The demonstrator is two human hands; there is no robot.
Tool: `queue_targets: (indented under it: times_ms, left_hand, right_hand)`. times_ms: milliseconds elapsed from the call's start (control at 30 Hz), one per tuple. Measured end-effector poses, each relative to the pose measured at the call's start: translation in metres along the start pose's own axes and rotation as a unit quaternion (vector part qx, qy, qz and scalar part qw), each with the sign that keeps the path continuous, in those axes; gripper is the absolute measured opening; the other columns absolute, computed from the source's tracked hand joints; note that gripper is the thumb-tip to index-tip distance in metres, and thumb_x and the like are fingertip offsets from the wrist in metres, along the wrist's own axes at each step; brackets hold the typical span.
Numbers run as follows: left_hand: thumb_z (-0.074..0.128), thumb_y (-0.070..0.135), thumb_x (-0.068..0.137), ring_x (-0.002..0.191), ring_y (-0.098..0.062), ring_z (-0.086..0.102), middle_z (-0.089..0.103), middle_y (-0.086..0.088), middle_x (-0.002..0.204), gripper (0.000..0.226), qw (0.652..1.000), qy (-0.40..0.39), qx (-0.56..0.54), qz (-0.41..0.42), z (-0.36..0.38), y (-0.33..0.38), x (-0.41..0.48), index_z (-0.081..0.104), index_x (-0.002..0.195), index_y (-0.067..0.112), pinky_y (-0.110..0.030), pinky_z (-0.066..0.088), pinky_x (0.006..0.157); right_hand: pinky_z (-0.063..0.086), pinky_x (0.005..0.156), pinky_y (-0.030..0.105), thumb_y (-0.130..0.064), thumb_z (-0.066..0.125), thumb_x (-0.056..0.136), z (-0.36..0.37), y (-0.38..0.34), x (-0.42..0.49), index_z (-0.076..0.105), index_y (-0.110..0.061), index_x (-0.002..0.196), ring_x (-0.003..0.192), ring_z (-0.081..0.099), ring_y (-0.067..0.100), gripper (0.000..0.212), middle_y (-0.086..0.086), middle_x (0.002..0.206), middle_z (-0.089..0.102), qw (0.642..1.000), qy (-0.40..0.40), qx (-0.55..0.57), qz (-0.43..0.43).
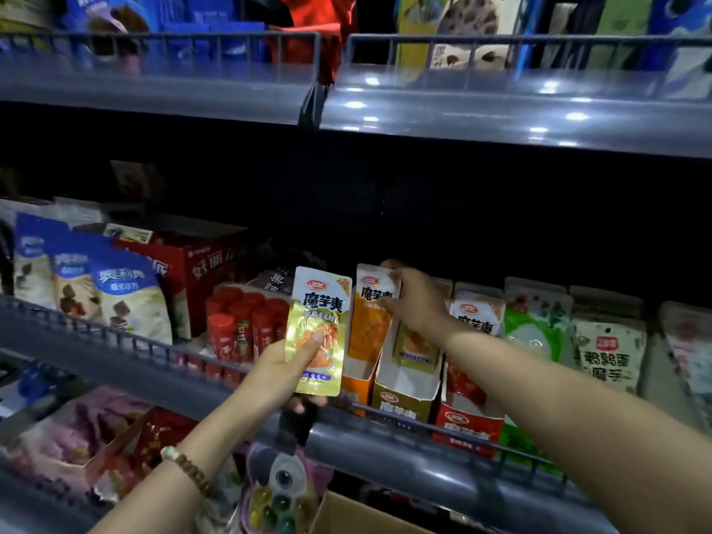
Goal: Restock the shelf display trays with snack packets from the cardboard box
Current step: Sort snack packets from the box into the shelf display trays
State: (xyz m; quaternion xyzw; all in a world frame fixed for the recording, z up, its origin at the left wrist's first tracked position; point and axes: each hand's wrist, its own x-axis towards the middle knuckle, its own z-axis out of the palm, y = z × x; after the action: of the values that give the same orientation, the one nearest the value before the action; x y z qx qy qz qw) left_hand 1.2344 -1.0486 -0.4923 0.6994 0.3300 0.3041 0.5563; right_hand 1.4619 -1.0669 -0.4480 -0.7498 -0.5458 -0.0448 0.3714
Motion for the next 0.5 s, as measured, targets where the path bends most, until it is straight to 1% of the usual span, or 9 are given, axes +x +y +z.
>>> queue_targets:
  times_ms: [100,200,267,300,333,400,433,467,500]
  left_hand:
    - [0.046,0.051,0.089,0.048,-0.017,0.061,0.07,-0.005,0.067,0.046,1.0,-0.012,0.016,0.023,0.005,-0.001,0.001,0.06,0.1,0.009,-0.022,0.041,0.038]
    - [0.048,0.049,0.089,0.046,-0.017,0.058,0.068,-0.004,0.069,0.04,0.999,-0.009,0.004,0.039,0.01,0.001,-0.001,0.058,0.104,0.014,-0.023,0.042,0.038]
    - [0.05,0.048,0.088,0.046,-0.018,0.058,0.068,-0.004,0.071,0.038,0.999,-0.008,-0.014,0.041,0.012,0.005,-0.004,0.058,0.105,0.015,-0.023,0.043,0.038]
    - [0.051,0.048,0.087,0.046,-0.019,0.058,0.068,-0.004,0.069,0.038,0.999,-0.009,-0.021,0.043,0.013,0.007,-0.005,0.057,0.104,0.014,-0.023,0.043,0.037]
    - [0.051,0.048,0.087,0.046,-0.019,0.058,0.067,-0.004,0.068,0.038,0.999,-0.013,-0.023,0.045,0.015,0.01,-0.006,0.057,0.103,0.014,-0.023,0.043,0.037]
    - [0.05,0.05,0.087,0.046,-0.018,0.058,0.066,-0.003,0.071,0.039,0.998,-0.034,-0.012,0.052,0.02,0.017,-0.007,0.056,0.104,0.016,-0.023,0.043,0.037]
    - [0.05,0.051,0.087,0.046,-0.018,0.058,0.066,-0.002,0.073,0.038,0.997,-0.05,-0.005,0.056,0.024,0.022,-0.008,0.056,0.104,0.017,-0.022,0.043,0.037]
    - [0.05,0.05,0.087,0.046,-0.017,0.058,0.066,-0.001,0.074,0.035,0.996,-0.068,-0.005,0.06,0.03,0.027,-0.009,0.056,0.102,0.019,-0.022,0.042,0.036]
    - [0.05,0.049,0.088,0.045,-0.016,0.057,0.067,0.0,0.073,0.032,0.994,-0.084,-0.006,0.067,0.036,0.031,-0.009,0.056,0.1,0.02,-0.022,0.042,0.036]
  right_hand:
    - [0.036,0.08,0.018,-0.013,0.07,0.082,0.002,0.005,-0.001,0.053,-0.016,0.127,0.115,0.055,0.018,0.048,0.001,0.124,0.06,0.999,0.013,-0.042,-0.028]
    - [0.04,0.078,0.022,-0.021,0.068,0.084,-0.001,0.006,-0.001,0.052,-0.018,0.125,0.107,0.058,0.02,0.044,0.001,0.117,0.061,0.997,0.026,-0.065,-0.02]
    - [0.042,0.077,0.024,-0.027,0.063,0.089,-0.008,0.0,-0.002,0.053,-0.017,0.123,0.101,0.058,0.017,0.037,0.001,0.111,0.06,0.998,0.044,-0.006,-0.033]
    - [0.043,0.078,0.024,-0.03,0.059,0.092,-0.014,-0.007,-0.004,0.054,-0.016,0.121,0.098,0.058,0.015,0.033,0.0,0.108,0.06,0.996,0.046,0.061,-0.041]
    - [0.044,0.078,0.022,-0.032,0.054,0.094,-0.022,-0.016,-0.008,0.055,-0.016,0.119,0.094,0.059,0.011,0.029,-0.001,0.105,0.06,0.989,0.03,0.141,-0.036]
    - [0.047,0.071,0.016,-0.036,0.051,0.095,-0.039,-0.032,-0.018,0.054,-0.022,0.116,0.085,0.059,0.004,0.025,-0.003,0.102,0.063,0.954,-0.065,0.293,0.019]
    - [0.05,0.069,0.014,-0.036,0.054,0.093,-0.047,-0.036,-0.023,0.054,-0.025,0.117,0.086,0.061,0.004,0.026,-0.003,0.103,0.065,0.936,-0.126,0.325,0.051]
    - [0.052,0.072,0.017,-0.034,0.059,0.09,-0.053,-0.035,-0.025,0.054,-0.026,0.12,0.09,0.064,0.008,0.031,-0.003,0.105,0.067,0.928,-0.178,0.32,0.066]
    - [0.055,0.079,0.024,-0.03,0.065,0.087,-0.061,-0.034,-0.029,0.054,-0.027,0.123,0.095,0.066,0.013,0.038,-0.001,0.108,0.068,0.925,-0.211,0.307,0.073]
